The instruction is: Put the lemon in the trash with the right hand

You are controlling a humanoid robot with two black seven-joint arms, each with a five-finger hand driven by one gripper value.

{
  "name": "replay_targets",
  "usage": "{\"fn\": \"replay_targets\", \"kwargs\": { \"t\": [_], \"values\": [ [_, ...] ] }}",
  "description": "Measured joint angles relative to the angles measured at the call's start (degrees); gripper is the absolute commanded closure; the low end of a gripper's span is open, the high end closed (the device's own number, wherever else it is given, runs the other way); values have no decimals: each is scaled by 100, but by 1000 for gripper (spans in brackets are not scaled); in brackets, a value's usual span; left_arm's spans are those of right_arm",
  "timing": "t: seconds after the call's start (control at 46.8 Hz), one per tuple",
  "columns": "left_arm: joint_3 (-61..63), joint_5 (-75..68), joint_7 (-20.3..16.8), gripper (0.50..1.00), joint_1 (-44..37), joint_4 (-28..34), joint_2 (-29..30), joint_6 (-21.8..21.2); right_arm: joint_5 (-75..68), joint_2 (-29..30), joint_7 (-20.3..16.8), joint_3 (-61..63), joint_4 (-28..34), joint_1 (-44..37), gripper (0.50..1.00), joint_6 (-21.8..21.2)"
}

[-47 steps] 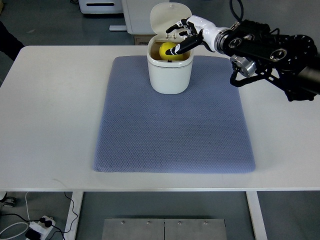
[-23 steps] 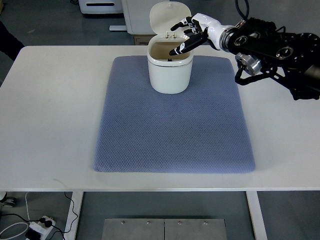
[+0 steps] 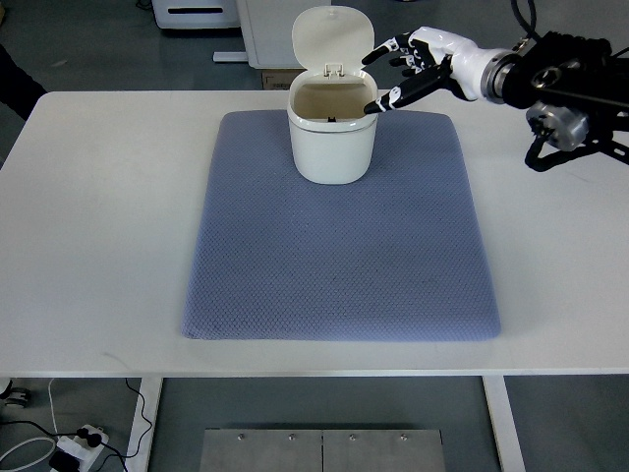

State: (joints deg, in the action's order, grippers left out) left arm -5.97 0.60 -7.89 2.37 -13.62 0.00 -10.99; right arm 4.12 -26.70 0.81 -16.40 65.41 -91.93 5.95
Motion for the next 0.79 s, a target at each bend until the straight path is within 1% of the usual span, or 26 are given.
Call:
{"fn": "replay_targets", "kwargs": {
  "t": [0.107, 0.192, 0.321, 0.385, 0.492, 0.684, 0.791],
  "values": [
    [0, 0, 0, 500, 1, 0, 0, 0, 1, -554, 1, 284, 445, 109, 500, -10],
    [0, 0, -2, 500, 1, 0, 0, 0, 1, -1058, 38, 631, 802, 362, 500, -23],
    [-1, 1, -4, 500, 1, 0, 0, 0, 1, -1533, 189, 1200, 1000, 828, 500, -54],
    [0, 1, -4, 500, -1, 0, 0, 0, 1, -1699, 335, 1517, 1008, 1086, 500, -54],
    [0, 1, -2, 500, -1, 1, 0, 0, -11, -1944, 754, 2038, 1013, 1592, 500, -52],
    [0, 1, -3, 500, -1, 0, 0, 0, -95, -2014, 1539, 2615, 926, 2436, 500, -51],
    [-1, 1, -4, 500, 0, 0, 0, 0, -300, -1989, 1628, 2975, 844, 2896, 500, -51]
  ]
}}
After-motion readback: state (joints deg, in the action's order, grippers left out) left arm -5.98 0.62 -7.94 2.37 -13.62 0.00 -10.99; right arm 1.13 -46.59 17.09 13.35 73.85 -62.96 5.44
